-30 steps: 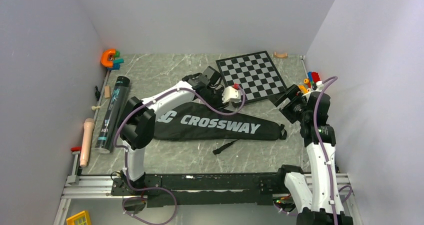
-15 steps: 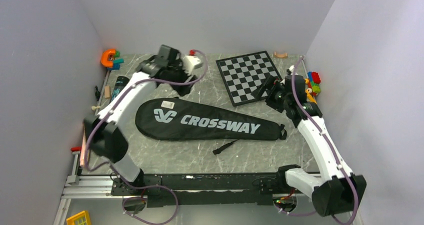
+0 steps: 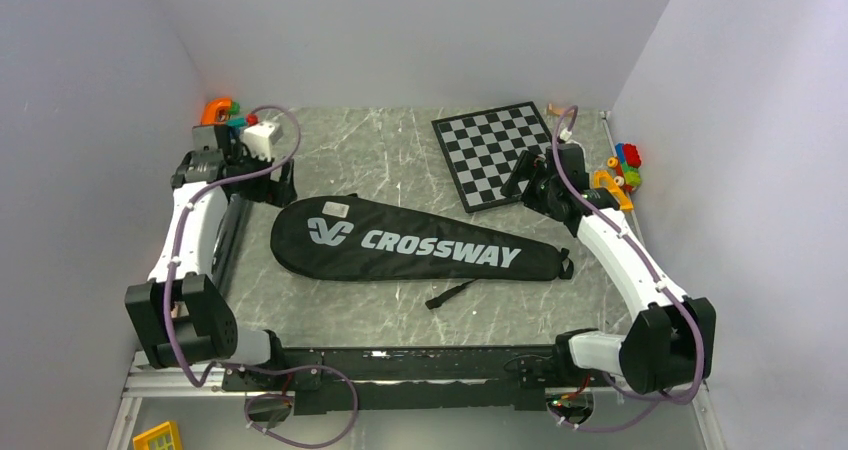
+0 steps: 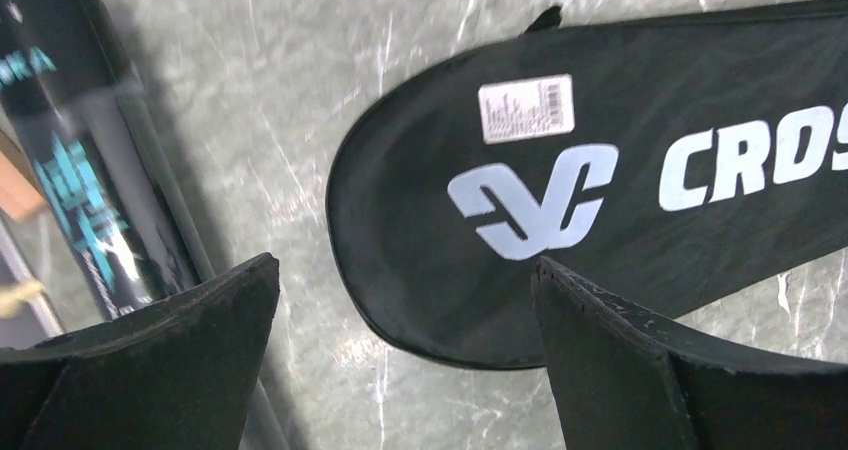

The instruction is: Pack up the badminton gear

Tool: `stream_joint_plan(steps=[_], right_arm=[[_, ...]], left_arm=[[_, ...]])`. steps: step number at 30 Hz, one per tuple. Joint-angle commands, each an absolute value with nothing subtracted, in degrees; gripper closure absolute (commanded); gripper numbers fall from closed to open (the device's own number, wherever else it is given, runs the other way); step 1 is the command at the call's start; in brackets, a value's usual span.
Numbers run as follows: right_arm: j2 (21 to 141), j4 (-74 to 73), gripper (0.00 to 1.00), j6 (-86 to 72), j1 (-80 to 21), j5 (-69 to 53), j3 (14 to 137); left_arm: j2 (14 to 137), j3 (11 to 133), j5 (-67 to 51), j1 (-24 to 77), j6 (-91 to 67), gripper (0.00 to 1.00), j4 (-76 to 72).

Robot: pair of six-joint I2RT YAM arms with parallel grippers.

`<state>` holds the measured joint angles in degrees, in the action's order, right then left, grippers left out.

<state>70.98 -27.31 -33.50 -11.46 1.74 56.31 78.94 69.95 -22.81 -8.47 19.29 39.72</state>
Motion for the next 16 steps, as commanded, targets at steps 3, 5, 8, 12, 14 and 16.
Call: stream_joint_plan(steps=[3,5,8,12,14,16], right_arm=[[69.42,-24.67,0.00,-31.21,-11.51,4.70,57.04],[68.27,-24.32,0.00,-31.03,-11.52,4.95,56.15],[67.30,-23.68,0.00,-30.90,-11.58,5.19,55.07],[67.78,-23.21,0.00,-31.17,-11.51,5.28,54.34],[68.30,-22.76,0.00,-31.33,-11.53,5.21,53.88],[68.48,-22.03,0.00,-31.54,-11.44,5.93,53.07]], left_arm=[[78.63,65.21,-31.13,-13.50,17.78,0.01,34.59],[78.49,64.55,-31.75,-13.55,17.32,0.01,33.67],[79.09,64.78,-32.59,-13.56,16.46,0.01,32.95],[80.67,64.82,-32.45,-13.51,15.93,0.01,32.03],[81.17,64.18,-32.20,-13.61,15.57,0.01,30.89],[81.34,62.77,-31.96,-13.62,14.71,0.01,28.86]])
